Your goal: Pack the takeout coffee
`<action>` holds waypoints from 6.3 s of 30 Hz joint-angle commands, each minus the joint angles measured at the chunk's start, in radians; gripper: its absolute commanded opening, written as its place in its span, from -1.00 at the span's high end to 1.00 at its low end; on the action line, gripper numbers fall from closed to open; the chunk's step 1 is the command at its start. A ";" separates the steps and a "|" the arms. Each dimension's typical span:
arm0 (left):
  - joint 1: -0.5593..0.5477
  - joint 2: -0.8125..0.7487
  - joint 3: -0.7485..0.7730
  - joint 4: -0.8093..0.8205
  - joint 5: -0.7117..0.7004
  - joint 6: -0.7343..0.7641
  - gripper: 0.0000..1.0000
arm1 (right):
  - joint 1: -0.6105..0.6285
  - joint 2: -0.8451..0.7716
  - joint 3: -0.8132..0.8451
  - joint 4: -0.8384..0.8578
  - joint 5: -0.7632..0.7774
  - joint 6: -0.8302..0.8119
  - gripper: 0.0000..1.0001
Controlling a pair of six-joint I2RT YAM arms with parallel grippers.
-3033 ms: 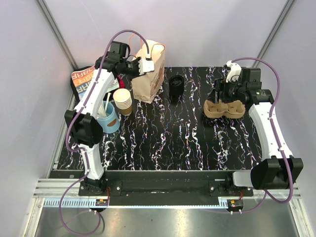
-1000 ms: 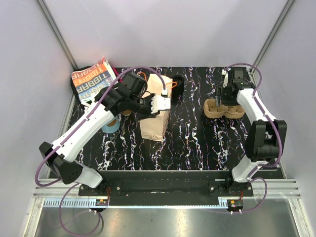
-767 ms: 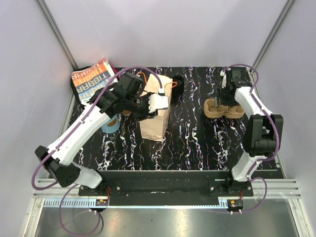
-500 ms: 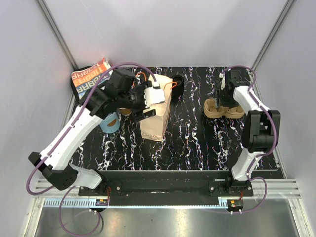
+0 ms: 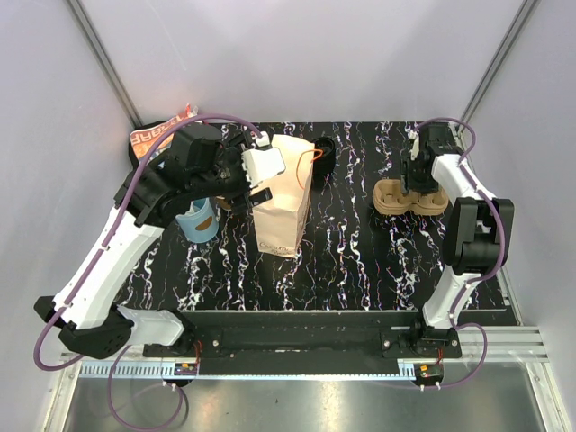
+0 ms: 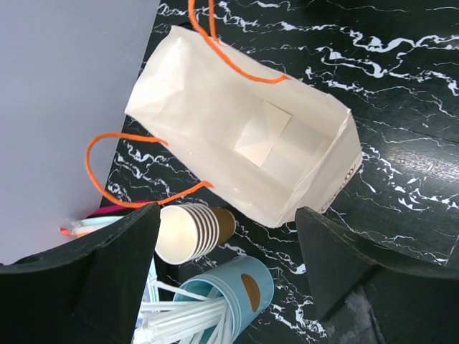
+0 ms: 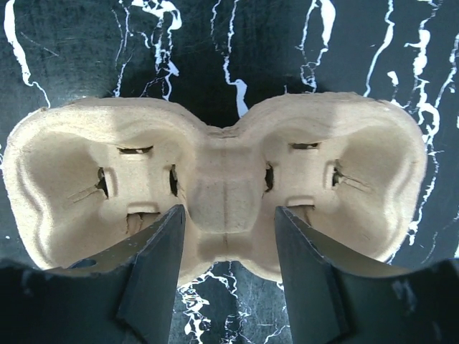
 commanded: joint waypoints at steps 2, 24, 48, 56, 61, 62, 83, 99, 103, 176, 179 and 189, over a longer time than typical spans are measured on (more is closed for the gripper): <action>0.002 -0.030 0.019 0.037 -0.075 -0.023 -0.66 | 0.001 0.015 0.033 0.027 -0.037 -0.006 -0.15; 0.003 -0.021 0.003 0.040 -0.060 -0.038 -0.67 | 0.003 -0.024 0.039 0.026 -0.032 0.005 0.21; 0.003 -0.015 0.016 0.045 -0.063 -0.052 -0.67 | 0.007 -0.105 0.095 -0.034 -0.061 0.029 0.21; 0.002 -0.013 0.008 0.057 -0.078 -0.057 -0.67 | 0.070 -0.151 0.075 -0.033 -0.057 0.041 0.21; 0.002 -0.018 0.002 0.060 -0.083 -0.057 -0.67 | 0.098 -0.150 0.062 -0.033 -0.032 0.043 0.21; 0.002 -0.021 -0.001 0.059 -0.083 -0.057 -0.67 | 0.099 -0.150 0.059 -0.033 -0.031 0.041 0.21; 0.003 -0.030 -0.018 0.066 -0.086 -0.058 -0.67 | 0.105 -0.142 -0.028 -0.013 -0.020 0.052 -0.04; 0.003 -0.030 -0.023 0.066 -0.086 -0.058 -0.67 | 0.104 -0.084 0.047 -0.053 -0.044 0.046 -0.13; 0.002 -0.030 -0.024 0.068 -0.084 -0.058 -0.67 | 0.105 -0.068 0.072 -0.060 -0.046 0.048 -0.11; 0.229 -0.018 -0.066 0.361 -0.203 -0.226 -0.83 | 0.846 0.050 0.955 -0.249 0.347 -0.460 0.31; 0.275 -0.014 -0.078 0.395 -0.116 -0.270 -0.84 | 0.871 0.036 0.926 -0.264 0.353 -0.462 0.31; 0.349 0.010 -0.087 0.425 0.167 -0.368 -0.85 | 0.906 0.030 0.903 -0.316 0.351 -0.446 0.32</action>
